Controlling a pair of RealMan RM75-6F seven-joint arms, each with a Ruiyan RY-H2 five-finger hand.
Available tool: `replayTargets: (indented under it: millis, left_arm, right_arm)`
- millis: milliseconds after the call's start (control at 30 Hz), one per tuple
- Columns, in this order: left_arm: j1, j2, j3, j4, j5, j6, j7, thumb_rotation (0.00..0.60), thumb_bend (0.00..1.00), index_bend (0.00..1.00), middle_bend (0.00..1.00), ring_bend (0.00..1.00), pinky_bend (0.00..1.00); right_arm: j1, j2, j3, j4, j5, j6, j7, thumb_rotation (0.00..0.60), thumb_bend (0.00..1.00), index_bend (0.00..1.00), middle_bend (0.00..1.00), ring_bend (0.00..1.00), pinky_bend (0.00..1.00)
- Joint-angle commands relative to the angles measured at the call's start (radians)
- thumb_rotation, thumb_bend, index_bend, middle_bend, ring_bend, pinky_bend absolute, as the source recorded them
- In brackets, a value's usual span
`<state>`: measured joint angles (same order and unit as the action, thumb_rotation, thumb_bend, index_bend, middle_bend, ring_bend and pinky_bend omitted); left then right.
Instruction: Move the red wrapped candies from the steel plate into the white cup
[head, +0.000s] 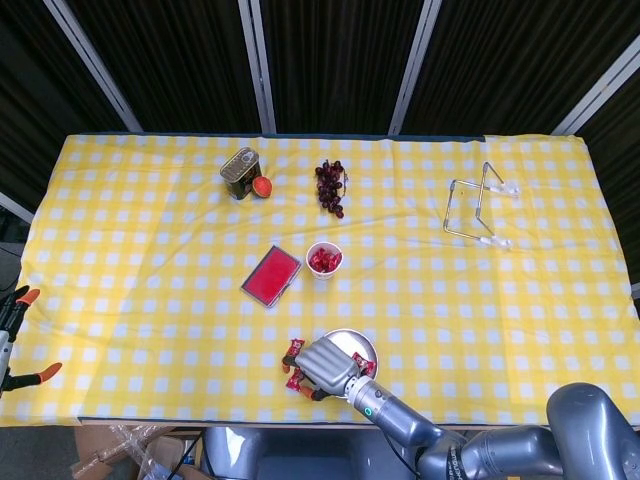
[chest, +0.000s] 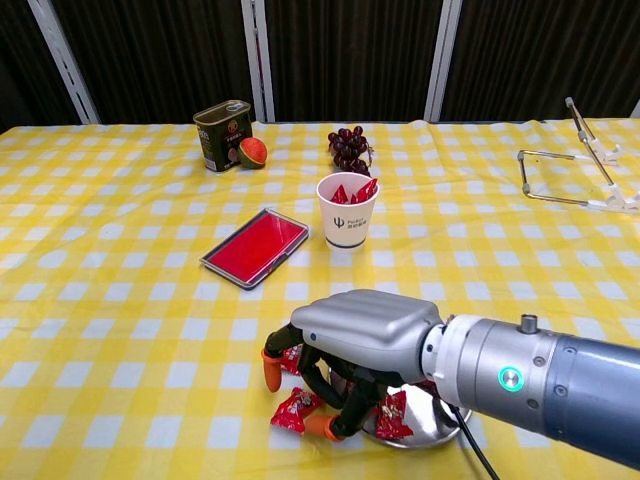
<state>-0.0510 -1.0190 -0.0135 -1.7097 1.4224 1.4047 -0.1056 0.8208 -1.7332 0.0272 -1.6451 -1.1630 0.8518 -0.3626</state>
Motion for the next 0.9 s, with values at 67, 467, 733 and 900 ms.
replayTargets:
  millis: [67,467,733,900]
  left_arm:
    - [0.000,0.000,0.000,0.000,-0.001,0.001,0.001,0.600,0.02,0.00,0.00,0.00,0.00]
    - [0.000,0.000,-0.003,0.000,-0.005,0.000,0.001,0.600,0.03,0.00,0.00,0.00,0.00]
    - [0.000,0.000,-0.002,0.001,-0.004,-0.001,-0.001,0.600,0.03,0.00,0.00,0.00,0.00]
    - [0.000,0.000,-0.002,0.001,-0.003,0.000,-0.001,0.600,0.03,0.00,0.00,0.00,0.00]
  right_arm:
    - [-0.003,-0.004,0.001,0.009,-0.001,-0.002,0.003,0.600,0.40,0.40,0.69,0.80,0.91]
    - [-0.020,-0.019,-0.008,0.035,-0.007,-0.012,0.024,0.600,0.40,0.45,0.69,0.80,0.91]
    - [-0.023,-0.018,0.000,0.030,-0.012,-0.015,0.028,0.600,0.43,0.52,0.69,0.80,0.91]
    - [-0.025,-0.015,0.005,0.026,-0.012,-0.013,0.029,0.600,0.44,0.52,0.69,0.80,0.91]
